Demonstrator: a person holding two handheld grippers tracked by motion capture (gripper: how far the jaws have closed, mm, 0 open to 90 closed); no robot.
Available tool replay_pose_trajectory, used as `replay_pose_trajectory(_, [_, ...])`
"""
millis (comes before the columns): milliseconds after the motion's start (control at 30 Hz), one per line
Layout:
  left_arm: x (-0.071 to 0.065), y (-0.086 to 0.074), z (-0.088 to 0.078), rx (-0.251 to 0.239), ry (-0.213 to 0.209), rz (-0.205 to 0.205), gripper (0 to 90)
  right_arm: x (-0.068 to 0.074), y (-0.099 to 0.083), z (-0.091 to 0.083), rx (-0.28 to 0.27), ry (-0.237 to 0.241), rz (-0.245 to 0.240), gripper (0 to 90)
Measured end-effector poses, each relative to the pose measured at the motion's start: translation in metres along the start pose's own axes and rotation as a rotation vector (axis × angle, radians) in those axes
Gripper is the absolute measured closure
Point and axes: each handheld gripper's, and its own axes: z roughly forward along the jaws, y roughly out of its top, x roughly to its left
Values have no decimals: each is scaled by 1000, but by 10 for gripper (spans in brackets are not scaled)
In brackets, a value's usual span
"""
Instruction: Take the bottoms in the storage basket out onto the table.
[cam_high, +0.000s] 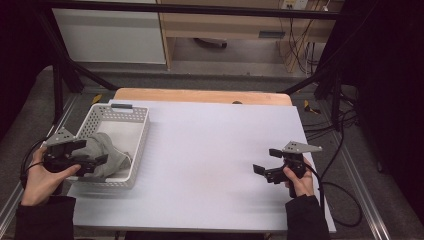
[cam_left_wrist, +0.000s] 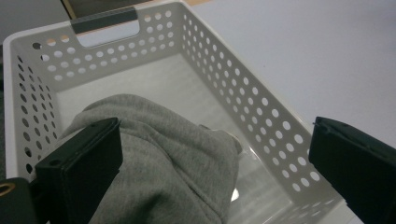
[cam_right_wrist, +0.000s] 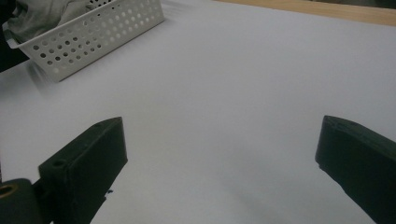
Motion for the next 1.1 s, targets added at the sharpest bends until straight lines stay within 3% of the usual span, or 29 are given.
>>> replay_pose_trajectory(867, [26,-15,11,62,86,-45,27,0,0,0,4,-3,-1,24])
replay_pose_trajectory(1100, [32,-20,15,67,85,-57,25,0,0,1,5,-2,-1,24])
